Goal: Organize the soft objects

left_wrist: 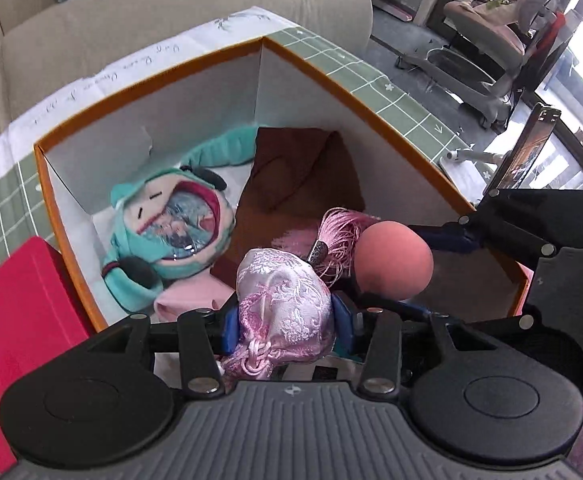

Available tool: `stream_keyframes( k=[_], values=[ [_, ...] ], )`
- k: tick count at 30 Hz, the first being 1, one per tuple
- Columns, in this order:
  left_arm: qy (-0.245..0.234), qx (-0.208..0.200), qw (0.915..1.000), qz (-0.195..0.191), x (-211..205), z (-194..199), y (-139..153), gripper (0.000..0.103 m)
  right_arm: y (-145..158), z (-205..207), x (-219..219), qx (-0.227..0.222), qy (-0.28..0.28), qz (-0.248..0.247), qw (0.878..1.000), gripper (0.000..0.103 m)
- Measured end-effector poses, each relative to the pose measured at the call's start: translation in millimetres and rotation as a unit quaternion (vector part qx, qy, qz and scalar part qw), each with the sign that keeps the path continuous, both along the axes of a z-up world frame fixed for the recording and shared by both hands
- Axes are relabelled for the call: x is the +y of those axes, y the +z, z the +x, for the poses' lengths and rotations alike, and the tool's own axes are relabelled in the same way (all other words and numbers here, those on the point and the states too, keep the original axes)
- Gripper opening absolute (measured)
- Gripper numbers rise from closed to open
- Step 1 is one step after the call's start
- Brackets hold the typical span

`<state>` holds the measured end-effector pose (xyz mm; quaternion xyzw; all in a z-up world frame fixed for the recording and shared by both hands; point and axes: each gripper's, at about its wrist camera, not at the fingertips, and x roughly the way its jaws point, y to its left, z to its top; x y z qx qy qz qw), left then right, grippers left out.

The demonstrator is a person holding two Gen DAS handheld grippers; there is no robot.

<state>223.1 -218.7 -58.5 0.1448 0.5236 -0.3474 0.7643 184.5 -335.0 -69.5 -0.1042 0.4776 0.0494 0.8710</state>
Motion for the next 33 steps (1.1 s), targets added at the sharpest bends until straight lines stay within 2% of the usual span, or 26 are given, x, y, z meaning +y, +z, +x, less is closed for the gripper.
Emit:
stream_keyframes(
  k=[3, 5, 7, 10, 15, 20, 24, 27, 29, 33],
  values=[
    [0.002, -0.003, 1.0000, 0.003, 2, 0, 2, 0.058, -2, 1, -2, 0.005, -0.003, 0.001, 1.000, 0.052],
    [0.005, -0.001, 1.0000, -0.005, 5, -2, 6, 0.069, -1, 1, -3, 0.005, -0.007, -0.002, 1.000, 0.055],
    [0.007, -0.005, 0.9999, -0.011, 8, -4, 12, 0.070, 3, -1, -2, 0.000, -0.012, -0.003, 1.000, 0.062],
    [0.011, -0.021, 0.9995, -0.021, 15, -9, 28, 0.070, 12, -4, -2, -0.006, -0.015, -0.003, 1.000, 0.066],
    [0.023, -0.080, 0.9950, -0.054, 40, -31, 65, 0.070, 38, -15, 4, -0.034, -0.018, -0.009, 0.999, 0.075],
    [0.056, -0.166, 0.9801, -0.094, 84, -65, 103, 0.070, 73, -33, 16, -0.083, -0.033, -0.004, 0.996, 0.080],
    [0.095, -0.205, 0.9688, -0.102, 118, -85, 126, 0.070, 101, -49, 29, -0.122, -0.039, 0.018, 0.992, 0.085],
    [0.132, -0.236, 0.9555, -0.118, 145, -100, 142, 0.070, 120, -60, 41, -0.150, -0.038, 0.041, 0.987, 0.086],
    [0.169, -0.258, 0.9431, -0.125, 162, -113, 151, 0.071, 130, -67, 48, -0.161, -0.039, 0.061, 0.984, 0.088],
    [0.228, -0.287, 0.9218, -0.127, 188, -140, 154, 0.075, 140, -80, 64, -0.177, -0.067, 0.095, 0.977, 0.091]
  ],
)
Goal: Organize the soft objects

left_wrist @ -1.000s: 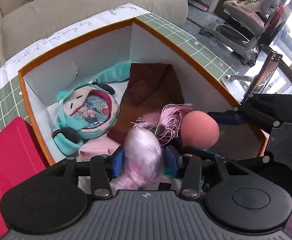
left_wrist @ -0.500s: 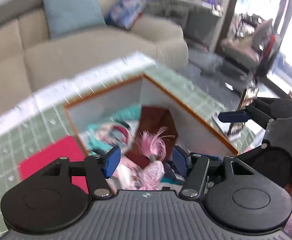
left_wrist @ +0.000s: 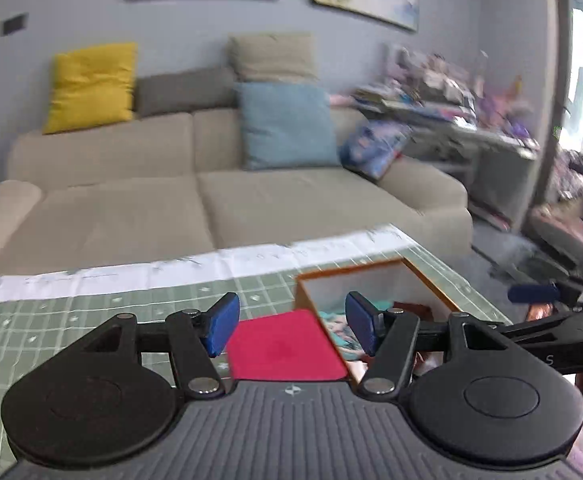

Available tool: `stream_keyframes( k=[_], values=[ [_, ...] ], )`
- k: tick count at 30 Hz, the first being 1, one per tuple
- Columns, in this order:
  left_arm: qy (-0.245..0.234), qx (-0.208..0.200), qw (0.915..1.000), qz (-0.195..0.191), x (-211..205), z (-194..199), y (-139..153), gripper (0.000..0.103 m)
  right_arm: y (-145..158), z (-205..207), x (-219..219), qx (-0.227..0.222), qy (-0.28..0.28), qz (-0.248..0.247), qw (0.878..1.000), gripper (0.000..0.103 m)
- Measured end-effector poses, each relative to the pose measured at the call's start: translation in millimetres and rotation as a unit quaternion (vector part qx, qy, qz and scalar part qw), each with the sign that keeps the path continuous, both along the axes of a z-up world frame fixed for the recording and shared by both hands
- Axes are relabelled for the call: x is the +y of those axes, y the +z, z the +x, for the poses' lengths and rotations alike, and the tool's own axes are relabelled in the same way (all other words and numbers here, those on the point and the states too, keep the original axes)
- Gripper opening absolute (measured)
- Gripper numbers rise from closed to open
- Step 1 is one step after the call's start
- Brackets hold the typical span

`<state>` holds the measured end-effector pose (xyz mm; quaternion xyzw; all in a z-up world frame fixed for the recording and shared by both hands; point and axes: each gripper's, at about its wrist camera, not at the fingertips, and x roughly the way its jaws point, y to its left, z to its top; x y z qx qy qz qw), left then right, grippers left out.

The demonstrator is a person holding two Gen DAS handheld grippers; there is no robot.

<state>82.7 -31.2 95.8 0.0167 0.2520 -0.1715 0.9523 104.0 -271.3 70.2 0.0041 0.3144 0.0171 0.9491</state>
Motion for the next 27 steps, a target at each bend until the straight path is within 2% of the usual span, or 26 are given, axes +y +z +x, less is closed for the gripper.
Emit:
stream_keyframes(
  k=[2, 5, 7, 12, 19, 24, 27],
  values=[
    [0.023, -0.016, 0.9996, 0.002, 8, -14, -4, 0.083, -1, -8, 9, -0.005, -0.012, 0.010, 1.000, 0.092],
    [0.076, -0.066, 0.9924, 0.071, 13, -40, -15, 0.089, -7, -24, 21, -0.018, -0.029, 0.012, 0.999, 0.093],
    [0.104, -0.073, 0.9874, 0.094, 16, -50, -26, 0.091, -13, -38, 31, -0.031, -0.034, 0.002, 0.999, 0.099],
    [0.131, -0.030, 0.9882, 0.072, 23, -57, -57, 0.091, -33, -59, 49, -0.037, -0.036, -0.001, 0.999, 0.100],
    [0.121, 0.039, 0.9905, 0.052, 28, -51, -100, 0.092, -69, -70, 69, -0.050, -0.033, -0.022, 0.998, 0.100],
    [0.109, 0.060, 0.9879, 0.093, 25, -57, -118, 0.092, -93, -57, 65, -0.001, -0.036, -0.012, 0.999, 0.100],
    [0.115, 0.076, 0.9865, 0.089, 30, -60, -124, 0.092, -97, -56, 65, 0.002, -0.037, -0.011, 0.999, 0.100]
  ],
)
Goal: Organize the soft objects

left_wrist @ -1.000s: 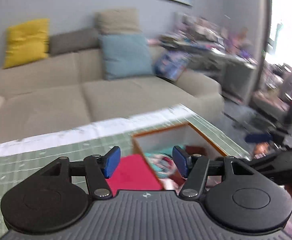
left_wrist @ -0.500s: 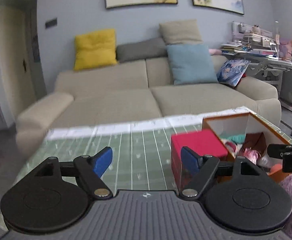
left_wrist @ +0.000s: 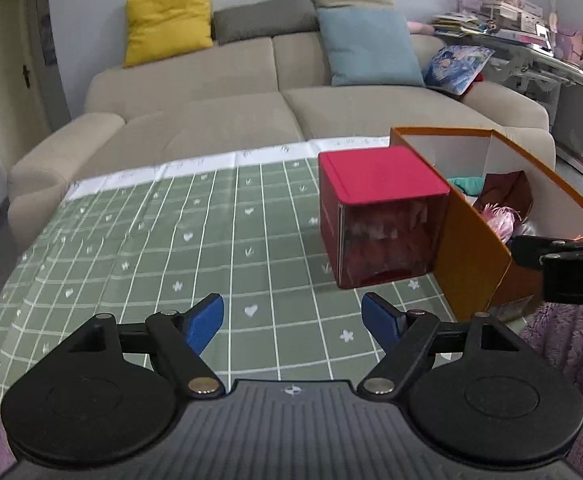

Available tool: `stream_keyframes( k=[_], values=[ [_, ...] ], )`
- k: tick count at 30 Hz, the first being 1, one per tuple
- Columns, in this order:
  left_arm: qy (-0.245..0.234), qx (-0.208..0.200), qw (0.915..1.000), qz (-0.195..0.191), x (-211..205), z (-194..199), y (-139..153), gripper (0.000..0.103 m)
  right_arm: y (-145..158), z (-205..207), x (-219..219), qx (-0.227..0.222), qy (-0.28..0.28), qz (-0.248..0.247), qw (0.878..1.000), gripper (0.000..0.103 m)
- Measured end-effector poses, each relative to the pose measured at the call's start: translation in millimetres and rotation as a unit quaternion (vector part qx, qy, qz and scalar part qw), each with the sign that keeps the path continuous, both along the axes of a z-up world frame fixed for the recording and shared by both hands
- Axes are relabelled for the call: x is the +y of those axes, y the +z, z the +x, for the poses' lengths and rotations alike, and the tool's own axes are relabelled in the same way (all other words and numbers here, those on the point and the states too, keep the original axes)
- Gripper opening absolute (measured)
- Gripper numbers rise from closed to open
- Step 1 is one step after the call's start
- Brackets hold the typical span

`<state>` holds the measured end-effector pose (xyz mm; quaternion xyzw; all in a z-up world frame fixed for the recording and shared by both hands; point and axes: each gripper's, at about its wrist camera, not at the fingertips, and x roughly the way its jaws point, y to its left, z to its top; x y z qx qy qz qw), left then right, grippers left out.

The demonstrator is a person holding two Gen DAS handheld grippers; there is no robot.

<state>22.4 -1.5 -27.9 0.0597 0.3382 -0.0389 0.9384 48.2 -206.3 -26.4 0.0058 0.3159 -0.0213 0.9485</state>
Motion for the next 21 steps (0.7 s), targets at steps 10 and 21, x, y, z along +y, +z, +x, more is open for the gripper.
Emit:
stream_keyframes(
  k=[10, 21],
  values=[
    [0.010, 0.003, 0.9999, -0.004, 4.0, -0.5, -0.2, 0.092, -2.6, -1.3, 5.8, 0.001, 0.011, -0.010, 1.000, 0.100],
    [0.007, 0.004, 1.0000, -0.001, 2.5, -0.1, 1.2, 0.092, -2.8, -1.5, 6.0, 0.000, 0.012, -0.011, 1.000, 0.100]
  ],
)
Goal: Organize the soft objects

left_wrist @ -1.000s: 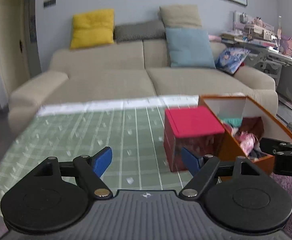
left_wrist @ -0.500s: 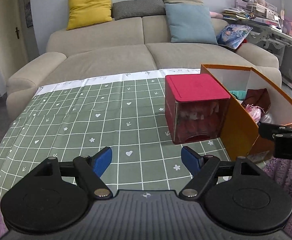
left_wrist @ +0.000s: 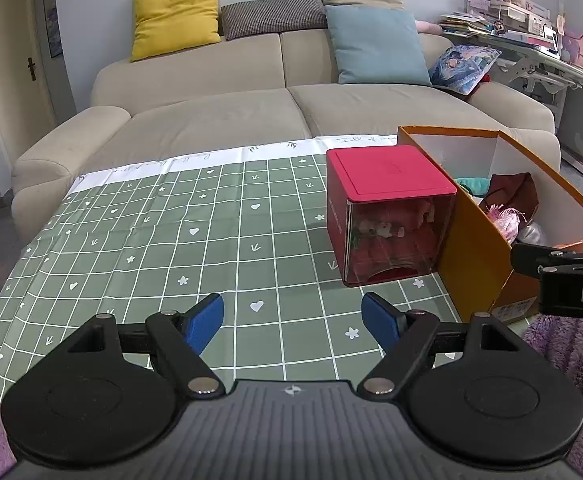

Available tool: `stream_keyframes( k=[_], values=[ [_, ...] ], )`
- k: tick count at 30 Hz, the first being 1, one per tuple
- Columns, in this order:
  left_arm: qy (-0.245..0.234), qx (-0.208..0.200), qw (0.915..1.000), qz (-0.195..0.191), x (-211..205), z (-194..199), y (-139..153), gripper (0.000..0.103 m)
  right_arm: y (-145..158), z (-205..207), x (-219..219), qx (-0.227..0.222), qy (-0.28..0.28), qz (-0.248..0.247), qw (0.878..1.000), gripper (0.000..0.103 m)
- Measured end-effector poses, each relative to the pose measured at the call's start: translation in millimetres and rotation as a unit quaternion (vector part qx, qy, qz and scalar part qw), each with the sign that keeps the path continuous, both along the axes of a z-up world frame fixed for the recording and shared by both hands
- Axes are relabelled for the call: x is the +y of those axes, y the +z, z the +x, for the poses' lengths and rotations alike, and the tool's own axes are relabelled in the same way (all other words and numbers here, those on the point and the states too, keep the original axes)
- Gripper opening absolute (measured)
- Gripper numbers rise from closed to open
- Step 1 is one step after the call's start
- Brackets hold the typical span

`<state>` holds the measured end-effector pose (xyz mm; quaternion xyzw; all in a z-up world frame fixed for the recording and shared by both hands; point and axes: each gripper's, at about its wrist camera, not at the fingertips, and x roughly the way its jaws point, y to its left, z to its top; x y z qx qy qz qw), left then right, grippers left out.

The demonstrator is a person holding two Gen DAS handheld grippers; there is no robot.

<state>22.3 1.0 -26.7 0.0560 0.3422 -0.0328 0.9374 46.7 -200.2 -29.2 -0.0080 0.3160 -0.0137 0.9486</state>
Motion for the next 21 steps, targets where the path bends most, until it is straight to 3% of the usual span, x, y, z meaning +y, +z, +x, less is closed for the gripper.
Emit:
stream_keyframes(
  k=[21],
  values=[
    [-0.001, -0.001, 1.0000, 0.000, 0.5, -0.1, -0.1, 0.092, -0.8, 0.8, -0.6, 0.000, 0.001, 0.000, 1.000, 0.100]
  ],
)
